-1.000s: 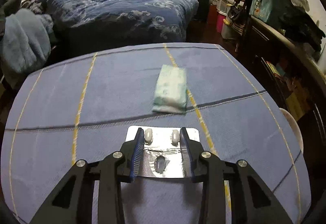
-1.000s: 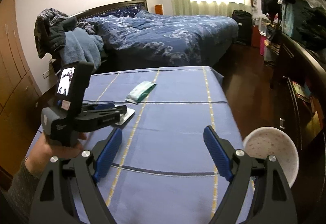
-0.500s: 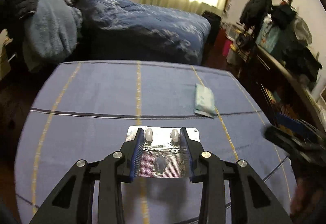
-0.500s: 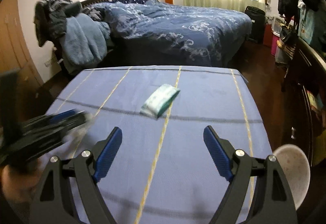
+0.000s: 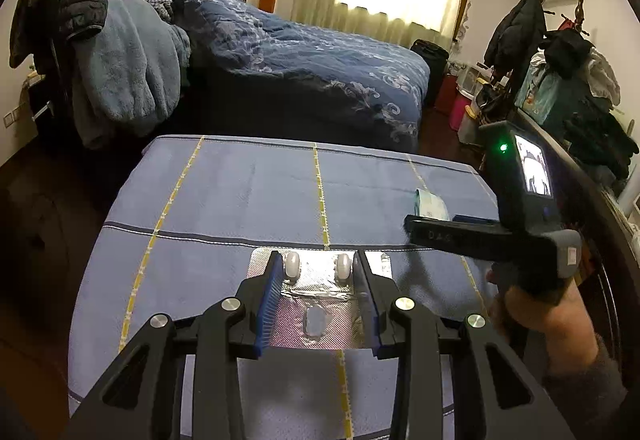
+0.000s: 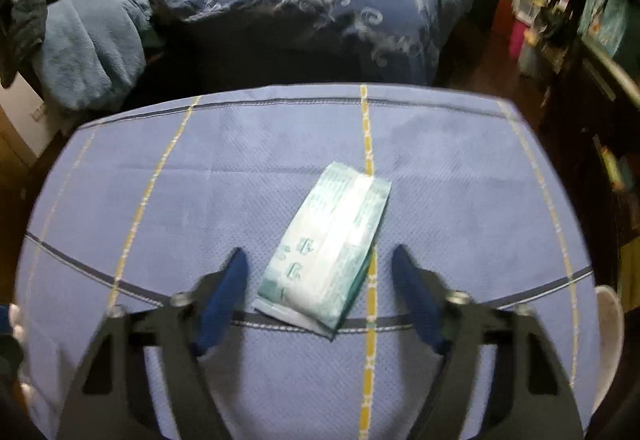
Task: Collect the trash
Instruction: 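Grasp the pale green tissue packet with the right tool while the left tool holds the blister pack, then carry the blister pack and tissue packet with both tools over the wastebasket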
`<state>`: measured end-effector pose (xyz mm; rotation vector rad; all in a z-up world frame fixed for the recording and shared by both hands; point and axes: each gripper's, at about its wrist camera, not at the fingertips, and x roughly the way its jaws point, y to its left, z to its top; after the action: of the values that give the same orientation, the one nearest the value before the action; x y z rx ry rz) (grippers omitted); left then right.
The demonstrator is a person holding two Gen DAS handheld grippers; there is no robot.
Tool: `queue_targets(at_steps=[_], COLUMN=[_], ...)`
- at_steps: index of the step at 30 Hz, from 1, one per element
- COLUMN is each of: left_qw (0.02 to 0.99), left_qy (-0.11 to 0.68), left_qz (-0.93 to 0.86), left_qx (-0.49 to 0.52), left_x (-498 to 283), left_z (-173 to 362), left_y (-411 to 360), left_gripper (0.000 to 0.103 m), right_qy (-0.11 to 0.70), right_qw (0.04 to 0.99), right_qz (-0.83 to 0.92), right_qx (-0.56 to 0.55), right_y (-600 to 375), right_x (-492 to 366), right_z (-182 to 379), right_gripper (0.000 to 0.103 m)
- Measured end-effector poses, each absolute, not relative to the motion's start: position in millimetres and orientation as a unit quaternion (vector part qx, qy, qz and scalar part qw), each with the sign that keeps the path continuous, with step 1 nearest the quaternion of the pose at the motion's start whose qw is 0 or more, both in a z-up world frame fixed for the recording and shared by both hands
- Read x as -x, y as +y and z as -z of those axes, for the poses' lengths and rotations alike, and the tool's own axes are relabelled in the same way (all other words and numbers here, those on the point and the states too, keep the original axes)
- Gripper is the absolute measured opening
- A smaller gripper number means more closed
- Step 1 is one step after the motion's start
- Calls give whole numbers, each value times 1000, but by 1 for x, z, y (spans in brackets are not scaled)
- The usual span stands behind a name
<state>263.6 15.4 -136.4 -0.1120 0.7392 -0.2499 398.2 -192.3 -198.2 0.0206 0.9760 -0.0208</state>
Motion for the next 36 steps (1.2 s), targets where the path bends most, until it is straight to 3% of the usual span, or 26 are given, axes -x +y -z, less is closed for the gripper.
queue_targets(at_steps=[5, 21, 36], left_qw=[924, 927, 907], left_qy=[362, 350, 332], left_qz=[117, 135, 255], left_qx=[51, 18, -43], left_x=[-261, -229, -200], left_z=[138, 118, 100], left_y=[13, -31, -170], left_gripper=[36, 36, 36], right_qy=[469, 417, 359], right_qw=[883, 907, 928], right_qz=[3, -16, 51], right_qx=[-7, -46, -82], right_y=[-192, -252, -356], right_x=[-389, -265, -147], right_z=[197, 156, 130], right_gripper=[46, 46, 46])
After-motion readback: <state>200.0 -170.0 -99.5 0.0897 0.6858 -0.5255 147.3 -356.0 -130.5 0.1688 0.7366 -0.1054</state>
